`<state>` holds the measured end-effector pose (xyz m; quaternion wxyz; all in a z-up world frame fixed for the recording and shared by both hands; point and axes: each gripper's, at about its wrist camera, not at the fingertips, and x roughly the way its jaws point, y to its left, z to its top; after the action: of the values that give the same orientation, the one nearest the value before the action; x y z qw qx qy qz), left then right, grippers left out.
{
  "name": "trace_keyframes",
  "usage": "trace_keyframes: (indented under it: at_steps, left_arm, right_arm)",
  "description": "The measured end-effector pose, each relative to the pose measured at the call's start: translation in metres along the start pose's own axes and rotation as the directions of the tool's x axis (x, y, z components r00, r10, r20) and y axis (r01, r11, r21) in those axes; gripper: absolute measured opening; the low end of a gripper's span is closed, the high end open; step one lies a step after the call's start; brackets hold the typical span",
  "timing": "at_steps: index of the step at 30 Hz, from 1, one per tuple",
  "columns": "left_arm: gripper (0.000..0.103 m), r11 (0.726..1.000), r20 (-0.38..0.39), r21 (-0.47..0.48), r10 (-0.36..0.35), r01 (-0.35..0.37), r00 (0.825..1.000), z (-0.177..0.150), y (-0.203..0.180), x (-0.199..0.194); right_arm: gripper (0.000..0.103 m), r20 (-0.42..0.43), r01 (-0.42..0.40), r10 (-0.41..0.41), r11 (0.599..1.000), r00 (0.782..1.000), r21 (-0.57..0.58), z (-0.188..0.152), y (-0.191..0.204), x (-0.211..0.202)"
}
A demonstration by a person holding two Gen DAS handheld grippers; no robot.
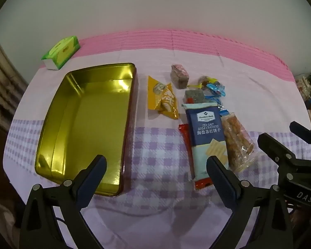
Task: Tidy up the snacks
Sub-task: 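Move both tools toward the snack pile beside the gold tin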
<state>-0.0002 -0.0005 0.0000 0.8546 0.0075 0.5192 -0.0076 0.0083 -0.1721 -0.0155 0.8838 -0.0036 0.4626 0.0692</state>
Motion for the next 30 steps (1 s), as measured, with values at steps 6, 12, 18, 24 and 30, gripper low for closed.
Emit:
trace_keyframes:
  at_steps: [6, 12, 18, 24, 30]
  left_arm:
    - [0.097, 1.0, -0.002, -0.003, 0.011, -0.011, 1.0, -0.005, 0.004, -0.004]
    - [0.097, 1.0, -0.019, -0.021, 0.016, -0.017, 1.0, -0.006, 0.013, -0.004]
    - [0.097, 0.999, -0.021, -0.025, 0.039, -0.039, 0.999, -0.007, 0.016, -0.001]
    - [0.097, 0.998, -0.028, -0.024, 0.052, -0.053, 0.998, -0.007, 0.02, 0.0]
    - [0.097, 0.997, -0.033, -0.026, 0.065, -0.066, 0.997, -0.007, 0.021, 0.004]
  right_arm:
    - [0.102, 0.002, 0.012, -0.012, 1.0, 1.0, 0.012, -0.002, -0.002, -0.005]
    - [0.102, -0.025, 0.004, -0.003, 1.0, 1.0, 0.029, 0.001, -0.006, -0.008]
    - [0.102, -0.027, -0.003, 0.004, 0.999, 1.0, 0.033, -0.001, -0.005, -0.006]
    - [0.102, -0.023, 0.004, -0.004, 1.0, 1.0, 0.013, -0.001, 0.003, -0.002]
    - [0.102, -0.018, 0.005, -0.004, 1.0, 1.0, 0.018, -0.003, 0.005, -0.001]
